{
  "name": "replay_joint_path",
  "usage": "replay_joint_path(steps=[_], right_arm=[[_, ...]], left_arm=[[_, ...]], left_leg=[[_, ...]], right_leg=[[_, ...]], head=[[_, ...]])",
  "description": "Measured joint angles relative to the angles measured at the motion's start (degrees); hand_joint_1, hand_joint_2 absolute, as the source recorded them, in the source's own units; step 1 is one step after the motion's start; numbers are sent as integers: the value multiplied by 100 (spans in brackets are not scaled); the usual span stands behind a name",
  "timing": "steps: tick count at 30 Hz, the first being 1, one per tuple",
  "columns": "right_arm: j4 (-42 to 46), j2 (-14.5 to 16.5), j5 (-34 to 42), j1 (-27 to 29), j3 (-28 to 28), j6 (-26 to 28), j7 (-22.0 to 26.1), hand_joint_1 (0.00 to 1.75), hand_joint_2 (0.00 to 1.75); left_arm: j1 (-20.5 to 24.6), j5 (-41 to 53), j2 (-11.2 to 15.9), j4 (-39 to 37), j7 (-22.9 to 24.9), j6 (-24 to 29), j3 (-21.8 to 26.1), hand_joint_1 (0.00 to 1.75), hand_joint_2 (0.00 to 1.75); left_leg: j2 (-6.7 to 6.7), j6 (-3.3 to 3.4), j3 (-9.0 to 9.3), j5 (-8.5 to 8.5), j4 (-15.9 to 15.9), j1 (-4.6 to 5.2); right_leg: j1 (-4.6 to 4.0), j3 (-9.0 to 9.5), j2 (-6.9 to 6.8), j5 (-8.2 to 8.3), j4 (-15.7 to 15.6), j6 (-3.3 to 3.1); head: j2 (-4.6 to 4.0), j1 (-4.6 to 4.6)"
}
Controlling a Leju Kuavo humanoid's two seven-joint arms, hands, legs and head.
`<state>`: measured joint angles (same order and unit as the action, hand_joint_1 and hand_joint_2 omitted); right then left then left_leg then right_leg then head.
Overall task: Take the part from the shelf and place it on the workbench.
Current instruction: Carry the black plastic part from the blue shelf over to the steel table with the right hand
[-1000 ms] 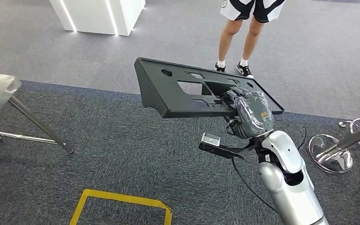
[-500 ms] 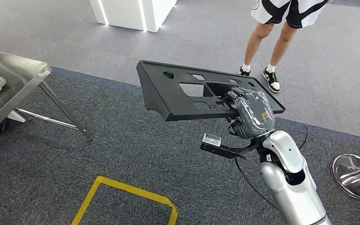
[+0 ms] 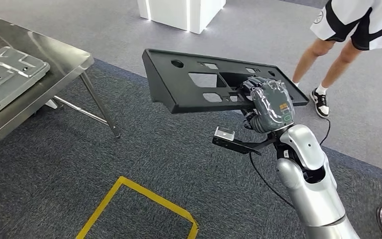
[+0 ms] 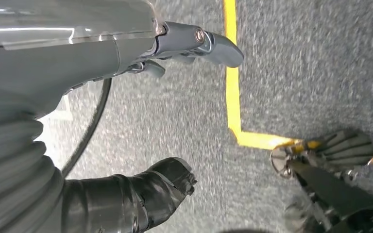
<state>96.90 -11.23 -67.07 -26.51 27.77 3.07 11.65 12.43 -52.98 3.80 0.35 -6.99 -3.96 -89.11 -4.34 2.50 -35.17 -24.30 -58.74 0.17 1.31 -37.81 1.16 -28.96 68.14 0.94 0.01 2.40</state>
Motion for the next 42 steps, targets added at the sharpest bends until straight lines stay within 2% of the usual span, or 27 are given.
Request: replay_joint_path(steps=[2,3,5,6,8,9,10,12,13,14,16,18,20,21,23,25,27,28,29,30,32,34,36,38,39,40,42], right_arm=[[-28,0,-17,-121,1,-3,-22,175,175],[-42,0,-23,-162,1,-4,-28,175,175],[-61,3,-35,-213,3,-7,-36,175,175],[-66,5,-46,-234,4,-5,-44,175,175],[-72,13,-65,-291,7,2,-80,175,175],[-73,14,-63,-331,8,4,-108,175,175],[-74,15,-49,-378,8,2,-132,175,175],[-75,15,8,-492,8,-52,-160,175,175],[-74,15,33,-558,8,-102,-165,175,175],[-74,15,52,-635,8,-161,-167,175,175],[-75,15,60,-805,7,-258,-168,175,175],[-78,13,59,-946,6,-306,-168,175,175],[-86,11,58,-1024,5,-318,-168,175,175],[-93,10,58,-1051,5,-318,-168,175,175],[-113,7,59,-1116,7,-320,-168,175,175],[-143,-2,60,-1163,8,-337,-168,175,175],[-191,-9,66,-1174,8,-374,-168,175,175],[-218,-9,70,-1178,8,-390,-168,175,175],[-242,-9,75,-1190,9,-403,-168,175,175],[-260,-9,83,-1209,9,-409,-169,175,175],[-289,-9,108,-1261,10,-417,-174,175,175],[-320,-7,133,-1296,16,-431,-177,175,175],[-344,4,142,-1325,25,-440,-177,175,175],[-359,19,143,-1355,29,-445,-181,175,175],[-365,25,144,-1372,30,-448,-185,175,175],[-375,26,146,-1390,33,-451,-189,175,175],[-402,26,157,-1426,50,-462,-192,175,175]], left_arm=[[-13,17,5,0,-5,25,-1,0,175],[-22,19,9,0,-7,31,-2,0,175],[-56,22,24,0,-8,38,-2,0,175],[-77,27,30,2,-9,41,-2,0,175],[-90,43,44,5,-11,50,-3,0,175],[-88,44,44,7,-15,53,-4,0,175],[-84,42,46,7,-17,54,-4,0,175],[-92,34,49,7,-16,43,-4,0,175],[-102,37,53,7,-13,34,-4,0,175],[-112,45,60,7,-9,24,-4,0,175],[-119,62,86,7,-1,0,-4,0,175],[-112,67,115,7,4,-18,-5,0,175],[-119,65,148,7,10,-28,-6,0,175],[-129,63,162,7,16,-32,-7,0,175],[-136,55,179,7,37,-49,-7,0,175],[-128,52,184,8,57,-74,-7,0,175],[-127,53,190,9,79,-99,-7,0,175],[-132,56,192,9,88,-109,-7,0,175],[-137,60,194,10,96,-118,-7,0,175],[-141,62,195,12,98,-124,-7,0,175],[-139,50,198,17,99,-135,-7,0,175],[-153,23,209,23,99,-155,-8,0,175],[-195,3,227,30,100,-179,-9,0,175],[-218,-23,243,42,100,-198,-9,0,175],[-216,-37,251,45,101,-204,-9,0,175],[-210,-51,256,49,102,-213,-9,0,175],[-201,-83,266,51,105,-228,-10,0,175]], left_leg=[[-134,-59,-62,-38,-95,-5],[-194,-95,-100,-38,-114,-13],[-302,-167,-152,-10,-102,-33],[-238,-199,-171,-21,-119,-31],[60,-250,-312,-187,-400,-23],[242,-274,-467,-346,-714,-25],[333,-294,-663,-510,-1093,-37],[393,-316,-959,-649,-1629,-55],[402,-314,-951,-554,-1586,-59],[430,-302,-819,-370,-1315,-59],[632,-245,-398,-27,-504,-13],[776,-169,-175,61,-74,56],[682,-106,-155,50,-26,77],[619,-82,-131,60,9,65],[508,-13,-71,88,81,30],[394,38,-51,94,97,18],[249,53,-52,83,74,18],[169,51,-51,73,53,16],[88,43,-51,58,26,13],[8,27,-52,38,-9,9],[-136,-25,-95,3,-85,6],[-260,-92,-162,11,-117,-12],[-328,-158,-201,33,-102,-32],[-144,-212,-246,-19,-171,-14],[32,-236,-310,-106,-311,-11],[183,-263,-425,-230,-546,-13],[356,-308,-774,-527,-1227,-44]], right_leg=[[29,242,216,195,-571,0],[22,284,278,180,-668,-9],[6,307,201,170,-715,-53],[5,324,140,185,-748,-89],[14,369,11,216,-823,-159],[1,387,-56,218,-841,-184],[-13,393,-126,213,-847,-198],[-32,400,-268,194,-845,-211],[-39,411,-334,182,-844,-211],[-45,429,-396,167,-844,-207],[-68,479,-512,126,-844,-179],[-92,513,-616,89,-847,-133],[-101,552,-724,61,-865,-80],[-92,569,-703,33,-852,-49],[-70,477,-459,-142,-596,-11],[-51,133,-188,-462,84,-4],[-48,-223,-130,-613,685,8],[-44,-281,-124,-522,713,13],[-37,-237,-110,-333,533,14],[-23,-106,-58,-83,172,11],[3,154,165,196,-465,-2],[-3,252,282,203,-689,-26],[-3,283,170,223,-751,-80],[15,325,59,251,-821,-137],[17,346,5,260,-850,-162],[9,358,-46,259,-863,-178],[-6,369,-182,249,-868,-203]], head=[[0,1],[0,2],[0,1],[0,6],[0,25],[-1,35],[0,40],[-1,40],[-1,40],[-1,40],[-1,39],[-1,38],[-1,38],[0,37],[1,34],[1,33],[-1,33],[-1,33],[-1,33],[-1,33],[-1,34],[-1,33],[-1,33],[0,39],[0,43],[-1,48],[-1,51]])
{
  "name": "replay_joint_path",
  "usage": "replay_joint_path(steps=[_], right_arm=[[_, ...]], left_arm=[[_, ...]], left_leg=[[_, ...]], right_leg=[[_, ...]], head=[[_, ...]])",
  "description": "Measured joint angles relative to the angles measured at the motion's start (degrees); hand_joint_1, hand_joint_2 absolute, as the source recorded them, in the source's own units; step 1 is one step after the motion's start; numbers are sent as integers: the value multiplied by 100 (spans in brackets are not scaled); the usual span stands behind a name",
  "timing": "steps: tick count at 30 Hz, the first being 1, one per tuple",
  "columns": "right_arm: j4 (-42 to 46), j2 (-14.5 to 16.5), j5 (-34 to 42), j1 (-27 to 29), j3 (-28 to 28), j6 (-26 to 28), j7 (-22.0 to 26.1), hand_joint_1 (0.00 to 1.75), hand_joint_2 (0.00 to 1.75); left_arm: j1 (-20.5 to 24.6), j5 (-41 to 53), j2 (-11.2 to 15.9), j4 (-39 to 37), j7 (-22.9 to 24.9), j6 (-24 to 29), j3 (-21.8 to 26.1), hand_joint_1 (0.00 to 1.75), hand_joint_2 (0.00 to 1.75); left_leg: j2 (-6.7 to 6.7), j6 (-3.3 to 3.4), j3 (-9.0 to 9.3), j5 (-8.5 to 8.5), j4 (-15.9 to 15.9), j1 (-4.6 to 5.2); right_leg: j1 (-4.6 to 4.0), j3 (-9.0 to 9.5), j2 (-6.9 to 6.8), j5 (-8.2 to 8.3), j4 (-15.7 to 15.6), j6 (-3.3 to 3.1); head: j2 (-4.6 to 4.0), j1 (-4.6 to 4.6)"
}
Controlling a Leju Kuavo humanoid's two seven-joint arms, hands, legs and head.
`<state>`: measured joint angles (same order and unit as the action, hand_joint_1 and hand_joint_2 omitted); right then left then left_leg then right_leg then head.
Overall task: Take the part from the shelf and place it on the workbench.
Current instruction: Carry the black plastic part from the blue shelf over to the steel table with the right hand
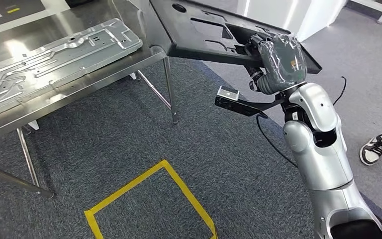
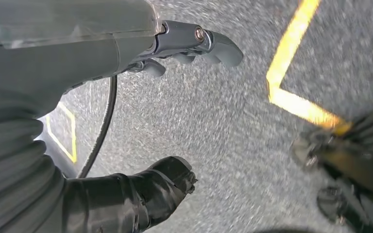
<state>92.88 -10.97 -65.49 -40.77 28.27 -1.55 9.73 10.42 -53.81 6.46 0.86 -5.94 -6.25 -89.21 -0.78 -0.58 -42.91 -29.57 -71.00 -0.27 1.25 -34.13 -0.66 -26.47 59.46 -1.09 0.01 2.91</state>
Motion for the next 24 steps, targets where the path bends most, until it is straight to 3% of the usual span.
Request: replay_joint_path(steps=[2,3,5,8,9,11,12,14,16,17,18,19,20,22,24], right_arm=[[-36,2,17,-12,24,-22,0,175,175],[-49,3,24,-14,31,-33,0,175,175],[-73,6,34,-30,35,-43,0,175,175],[-100,14,58,-103,39,-48,4,175,175],[-109,20,67,-124,49,-50,6,175,175],[-129,36,81,-147,81,-56,9,175,175],[-138,45,85,-152,99,-57,9,175,175],[-148,53,90,-167,118,-59,8,175,175],[-163,52,94,-172,134,-62,14,175,175],[-174,51,96,-167,143,-64,17,175,175],[-186,50,97,-161,152,-68,20,175,175],[-196,50,99,-159,160,-70,20,175,175],[-201,50,102,-161,167,-72,20,175,175],[-206,50,104,-171,179,-72,20,175,175],[-217,50,108,-178,196,-75,20,175,175]], left_arm=[[-4,-34,3,3,3,-9,-1,0,175],[-7,-46,3,3,3,-11,-1,0,175],[-12,-66,4,3,4,-14,-1,0,175],[-2,-83,15,3,3,-16,-1,0,175],[0,-86,20,3,2,-16,-2,0,175],[-7,-95,30,3,-1,-16,-3,0,175],[-10,-99,34,3,-2,-16,-4,0,175],[-2,-105,38,3,-3,-16,-7,0,175],[11,-105,38,3,-5,-15,-8,0,175],[14,-105,38,3,-7,-15,-10,0,175],[13,-105,38,3,-8,-16,-12,0,175],[9,-104,38,3,-9,-17,-15,0,175],[7,-103,38,3,-11,-19,-16,0,175],[8,-96,31,7,-18,-22,-19,0,175],[8,-87,26,14,-25,-26,-21,0,175]], left_leg=[[41,-26,-220,-79,-394,-23],[46,-31,-221,-18,-378,-27],[101,-19,50,289,147,-28],[411,75,553,595,1105,47],[443,114,595,586,1196,76],[307,183,610,592,1217,74],[243,212,632,599,1243,58],[127,278,682,619,1291,21],[8,319,690,613,1288,24],[-66,329,691,608,1279,28],[-145,334,692,600,1268,32],[-230,335,696,592,1253,35],[-316,329,703,580,1235,37],[-468,299,691,552,1194,34],[-600,234,633,546,1173,4]], right_leg=[[-5,6,-140,-19,4,1],[-5,10,-194,-27,5,5],[-7,35,-297,-51,7,22],[-41,93,-462,-100,1,84],[-56,111,-514,-114,-6,110],[-67,148,-595,-145,-18,171],[-57,154,-532,-184,15,201],[-24,1,-236,-401,377,245],[-12,-390,11,-725,1134,262],[-14,-586,44,-817,1467,268],[-15,-707,56,-796,1626,269],[-16,-718,68,-651,1549,259],[-17,-623,104,-416,1255,240],[-7,-332,356,-22,495,186],[-14,-171,547,53,118,155]], head=[[0,1],[0,2],[1,2],[0,-1],[1,-3],[1,-4],[0,-6],[0,-9],[0,-11],[1,-11],[1,-11],[1,-10],[0,-10],[0,-9],[0,-9]])
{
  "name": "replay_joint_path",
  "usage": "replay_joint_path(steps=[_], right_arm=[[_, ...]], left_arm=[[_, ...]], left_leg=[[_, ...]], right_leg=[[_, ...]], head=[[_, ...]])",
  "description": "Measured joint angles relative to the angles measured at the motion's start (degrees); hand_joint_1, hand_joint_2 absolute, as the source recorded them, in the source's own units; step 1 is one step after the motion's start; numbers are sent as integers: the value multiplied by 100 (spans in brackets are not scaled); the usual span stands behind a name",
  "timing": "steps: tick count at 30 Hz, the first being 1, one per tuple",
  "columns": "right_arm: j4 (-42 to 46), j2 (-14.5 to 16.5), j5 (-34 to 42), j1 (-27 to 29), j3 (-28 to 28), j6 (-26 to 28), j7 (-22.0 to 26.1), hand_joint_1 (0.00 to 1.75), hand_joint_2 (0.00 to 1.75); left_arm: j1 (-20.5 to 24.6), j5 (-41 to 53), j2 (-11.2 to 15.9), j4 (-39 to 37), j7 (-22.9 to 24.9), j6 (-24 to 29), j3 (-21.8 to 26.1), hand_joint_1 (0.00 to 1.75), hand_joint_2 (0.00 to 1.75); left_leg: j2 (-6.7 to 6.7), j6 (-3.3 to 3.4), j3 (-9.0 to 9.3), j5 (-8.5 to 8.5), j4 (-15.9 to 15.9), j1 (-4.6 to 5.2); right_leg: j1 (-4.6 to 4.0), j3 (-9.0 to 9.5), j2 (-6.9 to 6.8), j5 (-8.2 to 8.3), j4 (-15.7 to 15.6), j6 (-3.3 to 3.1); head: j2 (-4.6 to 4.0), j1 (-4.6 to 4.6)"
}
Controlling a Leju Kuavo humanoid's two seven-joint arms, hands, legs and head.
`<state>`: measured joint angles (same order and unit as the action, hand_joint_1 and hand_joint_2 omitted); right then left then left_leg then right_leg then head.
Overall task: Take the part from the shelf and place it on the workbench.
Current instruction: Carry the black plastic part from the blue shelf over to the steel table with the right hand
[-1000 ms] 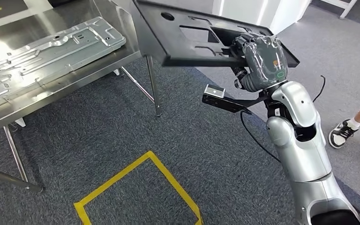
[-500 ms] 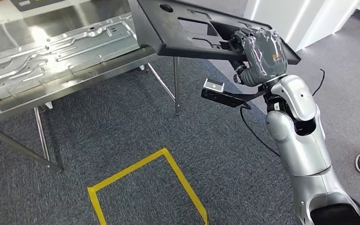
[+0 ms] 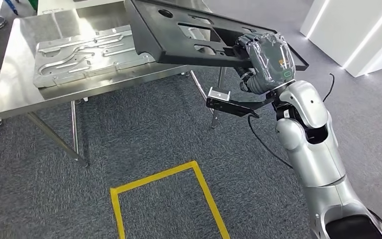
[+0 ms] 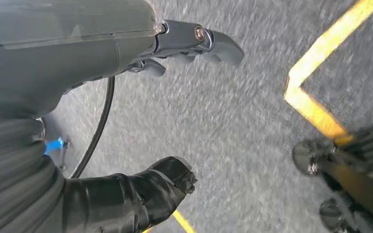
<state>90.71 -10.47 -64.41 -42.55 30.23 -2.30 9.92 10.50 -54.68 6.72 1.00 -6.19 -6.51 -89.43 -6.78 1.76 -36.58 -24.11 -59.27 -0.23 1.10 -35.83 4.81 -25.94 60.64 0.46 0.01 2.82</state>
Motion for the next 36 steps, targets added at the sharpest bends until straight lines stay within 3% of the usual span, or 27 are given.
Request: replay_joint_path(steps=[2,3,5,6,8,9,10,11,12,14,16,18,20,22,24,25,26,27,29,30,31,34,36], right_arm=[[-12,2,8,-7,20,-4,0,175,175],[-15,3,10,-12,27,-5,-2,175,175],[-16,5,13,-28,33,-7,-8,175,175],[-16,6,13,-34,34,-8,-11,175,175],[-22,5,13,-33,39,-9,-13,175,175],[-28,6,13,-29,45,-10,-13,175,175],[-33,6,13,-25,53,-11,-13,175,175],[-36,7,13,-23,61,-12,-13,175,175],[-38,7,13,-23,67,-13,-13,175,175],[-40,5,17,-29,72,-13,-13,175,175],[-45,7,27,-36,78,-16,-13,175,175],[-46,14,36,-43,89,-17,-14,175,175],[-49,16,44,-54,96,-18,-15,175,175],[-56,8,50,-57,104,-27,-15,175,175],[-68,-4,52,-45,119,-45,-15,175,175],[-74,-10,52,-39,126,-54,-15,175,175],[-78,-14,52,-36,131,-58,-15,175,175],[-79,-16,53,-34,134,-60,-15,175,175],[-92,-23,69,-41,144,-68,-13,175,175],[-100,-28,94,-45,149,-76,-2,175,175],[-108,-33,127,-49,153,-84,14,175,175],[-111,-40,220,-65,154,-90,78,175,175],[-113,-46,249,-78,155,-90,105,175,175]], left_arm=[[-19,2,9,3,-6,-2,-4,0,175],[-34,2,12,7,-13,-2,-5,0,175],[-33,3,23,16,-29,1,-8,0,175],[-25,5,21,20,-35,3,-9,0,175],[-14,8,25,20,-38,7,-11,0,175],[-18,9,25,20,-38,8,-11,0,175],[-27,10,25,20,-39,8,-13,0,175],[-37,10,26,20,-39,7,-13,0,175],[-45,10,29,20,-40,5,-14,0,175],[-46,12,38,20,-45,4,-14,0,175],[-46,17,42,20,-51,3,-14,0,175],[-59,22,48,20,-53,1,-15,0,175],[-60,26,56,20,-61,-4,-16,0,175],[-47,28,58,20,-70,-6,-17,0,175],[-42,31,58,21,-74,-6,-18,0,175],[-49,33,58,22,-75,-7,-19,0,175],[-61,34,58,22,-76,-8,-19,0,175],[-72,34,58,22,-76,-9,-19,0,175],[-88,40,55,25,-78,-12,-19,0,175],[-93,49,53,26,-78,-15,-19,0,175],[-99,58,51,28,-80,-18,-19,0,175],[-111,95,66,30,-85,-21,-19,0,175],[-102,121,81,32,-87,-22,-19,0,175]], left_leg=[[-119,-80,-38,12,18,-29],[-64,-111,-44,4,3,-22],[254,-162,-170,-131,-275,-1],[449,-188,-324,-261,-583,-8],[613,-243,-728,-496,-1289,-42],[636,-265,-863,-498,-1478,-58],[653,-279,-890,-390,-1451,-69],[685,-281,-794,-186,-1195,-76],[758,-269,-612,51,-782,-75],[977,-198,-268,274,-118,-6],[1037,-102,-158,209,62,56],[891,-18,-82,159,113,37],[758,54,59,103,161,14],[651,111,175,28,184,9],[527,134,283,-69,178,15],[461,134,351,-125,173,19],[400,128,430,-187,166,22],[355,119,515,-255,158,25],[282,78,655,-400,125,35],[259,44,689,-475,119,40],[240,7,722,-523,92,45],[312,-89,667,-459,-186,52],[489,-153,350,-461,-729,37]], right_leg=[[-6,55,-83,-23,-78,-28],[5,95,-151,-23,-127,-57],[37,212,-309,-31,-222,-125],[30,266,-387,-52,-248,-149],[21,346,-544,-116,-255,-162],[21,386,-622,-155,-252,-156],[23,429,-696,-194,-250,-145],[24,482,-769,-238,-249,-129],[24,543,-840,-288,-250,-108],[-1,645,-964,-385,-266,-42],[-39,729,-1070,-437,-284,33],[-29,764,-1101,-420,-180,101],[9,544,-876,-412,263,138],[21,62,-607,-591,935,144],[16,-394,-524,-860,1357,147],[15,-525,-509,-920,1367,143],[14,-576,-499,-867,1223,132],[10,-563,-488,-683,957,113],[-21,-507,-457,-2,294,49],[-43,-479,-442,277,66,16],[-57,-462,-430,450,-74,-17],[-38,-293,-430,419,-158,-115],[-24,-148,-440,337,-194,-186]], head=[[1,-3],[1,3],[1,28],[0,42],[-1,48],[-1,49],[-1,49],[-1,49],[-1,49],[-1,48],[0,45],[1,43],[1,37],[1,28],[1,27],[1,27],[0,28],[0,27],[1,26],[2,26],[2,26],[1,27],[1,28]])
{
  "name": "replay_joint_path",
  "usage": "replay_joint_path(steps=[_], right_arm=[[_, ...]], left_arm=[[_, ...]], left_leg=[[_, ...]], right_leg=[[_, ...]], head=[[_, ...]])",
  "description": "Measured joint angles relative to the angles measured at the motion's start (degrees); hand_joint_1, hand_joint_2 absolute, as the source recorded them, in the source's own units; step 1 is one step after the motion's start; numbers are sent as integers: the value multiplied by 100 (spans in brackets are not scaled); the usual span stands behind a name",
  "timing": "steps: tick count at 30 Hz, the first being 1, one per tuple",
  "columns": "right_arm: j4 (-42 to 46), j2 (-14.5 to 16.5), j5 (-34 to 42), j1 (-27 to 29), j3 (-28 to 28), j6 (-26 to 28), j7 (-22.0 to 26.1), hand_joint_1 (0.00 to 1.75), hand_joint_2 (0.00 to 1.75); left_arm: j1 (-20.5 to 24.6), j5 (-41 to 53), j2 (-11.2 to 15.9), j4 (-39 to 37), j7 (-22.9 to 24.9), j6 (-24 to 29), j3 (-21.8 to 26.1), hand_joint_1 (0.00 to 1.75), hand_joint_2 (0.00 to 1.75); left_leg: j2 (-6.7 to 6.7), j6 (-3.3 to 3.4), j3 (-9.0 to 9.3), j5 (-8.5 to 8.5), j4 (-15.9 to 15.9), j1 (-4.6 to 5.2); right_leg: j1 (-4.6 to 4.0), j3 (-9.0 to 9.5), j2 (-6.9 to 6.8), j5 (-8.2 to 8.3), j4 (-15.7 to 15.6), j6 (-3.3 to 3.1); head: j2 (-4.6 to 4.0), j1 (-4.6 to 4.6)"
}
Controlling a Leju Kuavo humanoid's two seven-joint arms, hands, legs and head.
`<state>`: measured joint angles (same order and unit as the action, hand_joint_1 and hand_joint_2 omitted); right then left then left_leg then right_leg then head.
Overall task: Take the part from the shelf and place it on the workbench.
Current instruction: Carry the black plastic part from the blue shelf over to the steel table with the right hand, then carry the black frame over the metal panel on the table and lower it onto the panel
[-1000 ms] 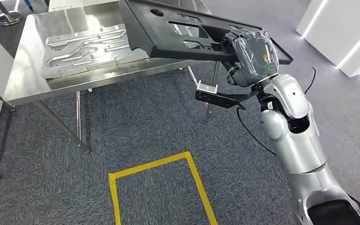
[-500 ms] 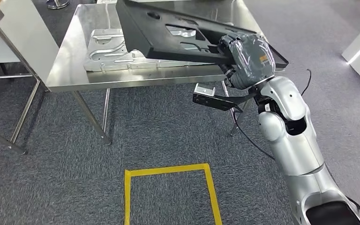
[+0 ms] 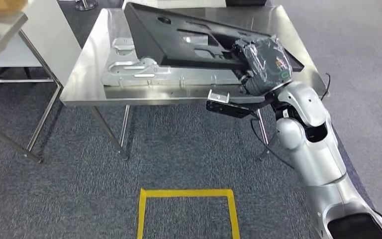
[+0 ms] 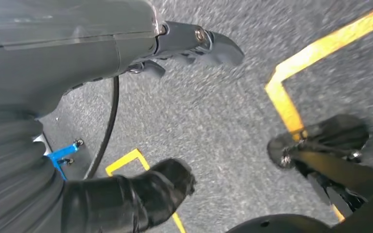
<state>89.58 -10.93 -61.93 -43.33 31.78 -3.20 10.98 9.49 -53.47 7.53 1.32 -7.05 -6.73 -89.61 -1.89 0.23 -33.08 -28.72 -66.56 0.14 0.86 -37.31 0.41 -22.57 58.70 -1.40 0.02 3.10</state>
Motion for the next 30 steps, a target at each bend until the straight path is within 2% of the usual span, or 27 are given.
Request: replay_joint_path(steps=[1,3,4,5,6,8,9,10,12,13,15,16,18,19,20,21,23,24,25,26,28,30], right_arm=[[-3,-2,9,-2,2,-1,4,175,175],[-18,-4,21,-1,7,-1,12,175,175],[-30,-5,25,0,10,-2,13,175,175],[-42,-5,26,0,14,-2,14,175,175],[-53,-6,27,0,17,-3,15,175,175],[-75,-7,27,-2,24,-5,15,175,175],[-86,-9,26,-6,28,-7,15,175,175],[-96,-10,25,-9,34,-9,14,175,175],[-105,-13,23,-24,43,-12,13,175,175],[-108,-17,23,-30,46,-11,13,175,175],[-109,-28,22,-49,51,-10,13,175,175],[-111,-36,22,-51,54,-10,14,175,175],[-128,-48,20,-41,63,-12,16,175,175],[-144,-55,18,-33,70,-13,17,175,175],[-162,-61,15,-28,78,-14,17,175,175],[-179,-67,13,-26,86,-15,15,175,175],[-215,-79,8,-23,102,-17,10,175,175],[-233,-85,-2,-21,114,-22,6,175,175],[-251,-90,-18,-20,128,-26,3,175,175],[-266,-92,-38,-18,145,-30,0,175,175],[-287,-90,-78,-12,177,-31,-9,175,175],[-316,-78,-109,-7,201,-32,-25,175,175]], left_arm=[[9,10,1,1,-1,0,0,0,175],[18,16,6,2,-1,0,-1,0,175],[15,21,7,2,-1,0,-1,0,175],[9,30,9,2,-1,0,-2,0,175],[0,41,12,3,-1,0,-2,0,175],[-22,60,19,3,-3,0,-2,0,175],[-27,64,22,3,-4,0,-2,0,175],[-28,67,26,3,-7,1,-2,0,175],[-15,74,31,3,-11,1,-2,0,175],[-11,78,33,3,-13,2,-2,0,175],[-4,82,36,3,-15,4,-2,0,175],[-1,84,36,3,-16,4,-2,0,175],[2,87,36,3,-16,4,-2,0,175],[-1,89,36,3,-16,4,-2,0,175],[-6,91,36,3,-16,4,-2,0,175],[-10,92,36,3,-16,4,-2,0,175],[-20,93,21,13,-17,4,-3,0,175],[-16,91,15,21,-17,5,-3,0,175],[-16,86,14,28,-18,7,-3,0,175],[-12,79,19,34,-19,8,-4,0,175],[-22,64,53,38,-20,5,-4,0,175],[-28,44,76,44,-27,1,-3,0,175]], left_leg=[[78,-33,-214,-109,-312,-14],[139,-89,-624,-494,-740,-56],[150,-110,-748,-627,-764,-75],[156,-123,-793,-623,-622,-89],[163,-124,-766,-450,-338,-98],[201,-91,-665,279,392,-93],[218,-64,-624,563,637,-80],[228,-30,-605,742,777,-66],[215,49,-534,722,814,-57],[205,90,-480,708,838,-62],[189,166,-356,649,872,-65],[181,195,-305,606,879,-58],[153,228,-192,494,877,-36],[133,234,-120,430,873,-22],[112,237,-37,361,868,-5],[94,239,54,290,863,12],[67,233,200,157,858,37],[55,216,244,104,864,43],[46,192,273,73,877,40],[41,160,302,69,877,42],[48,108,315,90,816,49],[77,55,130,43,411,44]], right_leg=[[-1,63,-4,-54,-7,-20],[5,202,-6,-182,-9,-21],[11,286,-6,-254,-9,-11],[19,379,-7,-329,-8,4],[28,478,-10,-404,-7,24],[33,637,-16,-559,3,81],[28,692,-18,-633,5,120],[21,740,-18,-684,10,163],[12,798,-20,-717,40,236],[17,779,-25,-698,134,259],[28,510,-32,-722,605,289],[28,288,-33,-808,948,300],[22,-167,-33,-1135,1506,304],[15,-314,-33,-1255,1585,297],[3,-382,-33,-1263,1495,278],[-17,-369,-33,-1103,1228,237],[-85,-259,-13,-418,511,117],[-116,-201,1,-129,242,66],[-142,-169,14,57,87,26],[-156,-140,26,96,28,0],[-132,-8,14,70,-73,-54],[-85,158,-4,24,-165,-110]], head=[[0,1],[0,2],[-1,2],[-1,2],[-1,2],[-1,1],[-1,-1],[-1,0],[0,1],[-1,0],[-1,-5],[-1,-7],[-1,-7],[-1,-6],[-1,-6],[-1,-6],[-1,-3],[-1,-6],[-1,-10],[-1,-14],[-1,-22],[-1,-19]])
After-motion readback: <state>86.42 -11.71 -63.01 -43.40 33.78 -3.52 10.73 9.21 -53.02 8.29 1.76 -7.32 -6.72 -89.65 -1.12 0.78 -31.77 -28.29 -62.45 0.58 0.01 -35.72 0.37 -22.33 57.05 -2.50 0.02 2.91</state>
